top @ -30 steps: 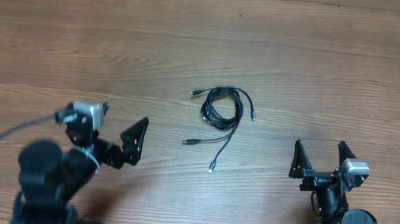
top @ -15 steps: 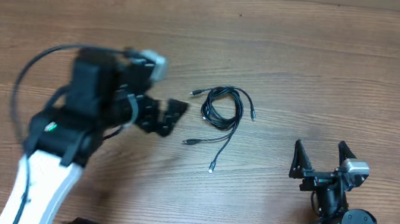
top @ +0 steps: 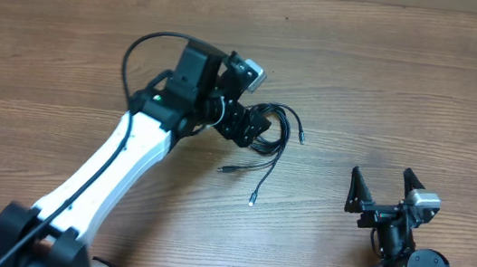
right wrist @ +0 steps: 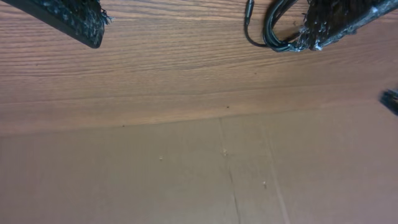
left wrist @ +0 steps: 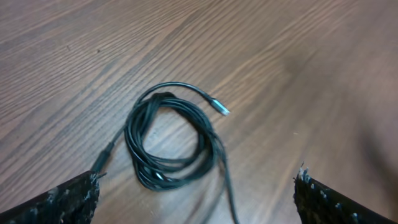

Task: Untangle cables

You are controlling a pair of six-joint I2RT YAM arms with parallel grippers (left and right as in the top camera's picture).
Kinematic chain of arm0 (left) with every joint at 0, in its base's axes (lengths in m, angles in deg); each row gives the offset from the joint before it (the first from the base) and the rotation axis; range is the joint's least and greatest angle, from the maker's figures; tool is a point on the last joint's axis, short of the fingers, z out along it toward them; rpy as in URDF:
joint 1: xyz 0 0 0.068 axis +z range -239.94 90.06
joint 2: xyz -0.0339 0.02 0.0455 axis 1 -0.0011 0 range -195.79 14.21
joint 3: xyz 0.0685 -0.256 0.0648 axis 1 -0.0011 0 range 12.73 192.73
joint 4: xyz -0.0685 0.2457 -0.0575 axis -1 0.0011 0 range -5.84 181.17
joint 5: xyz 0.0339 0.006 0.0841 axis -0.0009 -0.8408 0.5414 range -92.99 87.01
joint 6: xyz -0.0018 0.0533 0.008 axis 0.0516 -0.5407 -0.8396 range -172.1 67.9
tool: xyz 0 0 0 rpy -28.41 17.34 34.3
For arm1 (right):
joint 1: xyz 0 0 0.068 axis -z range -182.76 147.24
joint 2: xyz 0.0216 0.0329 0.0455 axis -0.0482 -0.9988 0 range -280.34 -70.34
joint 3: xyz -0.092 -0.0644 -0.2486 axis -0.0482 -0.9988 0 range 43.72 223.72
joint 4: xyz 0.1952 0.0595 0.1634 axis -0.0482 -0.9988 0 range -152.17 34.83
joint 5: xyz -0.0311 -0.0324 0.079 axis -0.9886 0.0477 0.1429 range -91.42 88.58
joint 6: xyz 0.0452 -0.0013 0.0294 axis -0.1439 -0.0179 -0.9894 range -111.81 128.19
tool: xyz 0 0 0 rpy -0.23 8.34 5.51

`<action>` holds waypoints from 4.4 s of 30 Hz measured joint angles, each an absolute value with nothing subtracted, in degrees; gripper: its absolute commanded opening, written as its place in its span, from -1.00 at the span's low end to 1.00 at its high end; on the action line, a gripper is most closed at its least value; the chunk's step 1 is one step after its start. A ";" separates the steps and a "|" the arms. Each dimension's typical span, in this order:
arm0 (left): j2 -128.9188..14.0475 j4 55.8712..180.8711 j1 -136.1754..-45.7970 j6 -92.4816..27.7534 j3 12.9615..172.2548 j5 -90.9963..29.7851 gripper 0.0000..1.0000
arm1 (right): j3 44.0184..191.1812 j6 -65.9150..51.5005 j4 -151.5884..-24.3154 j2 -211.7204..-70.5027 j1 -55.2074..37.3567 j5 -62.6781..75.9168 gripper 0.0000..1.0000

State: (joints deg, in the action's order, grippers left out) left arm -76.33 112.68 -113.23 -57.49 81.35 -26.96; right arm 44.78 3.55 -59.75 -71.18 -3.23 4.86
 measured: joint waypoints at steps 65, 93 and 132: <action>-93.90 115.17 -113.49 -53.55 82.77 -14.37 0.27 | 44.78 3.55 -59.75 -71.18 -3.23 4.53 1.00; -97.71 119.04 -113.58 -37.93 84.96 -6.32 -0.92 | 44.78 3.52 -59.75 -71.18 -3.23 4.53 1.00; -92.18 128.48 -113.58 -54.10 85.11 -12.27 -0.91 | 44.78 3.55 -59.77 -71.18 -3.23 4.55 1.00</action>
State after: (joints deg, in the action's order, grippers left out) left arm -92.18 128.48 -113.58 -54.10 85.11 -12.27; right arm 44.78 3.55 -59.77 -71.18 -3.23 4.55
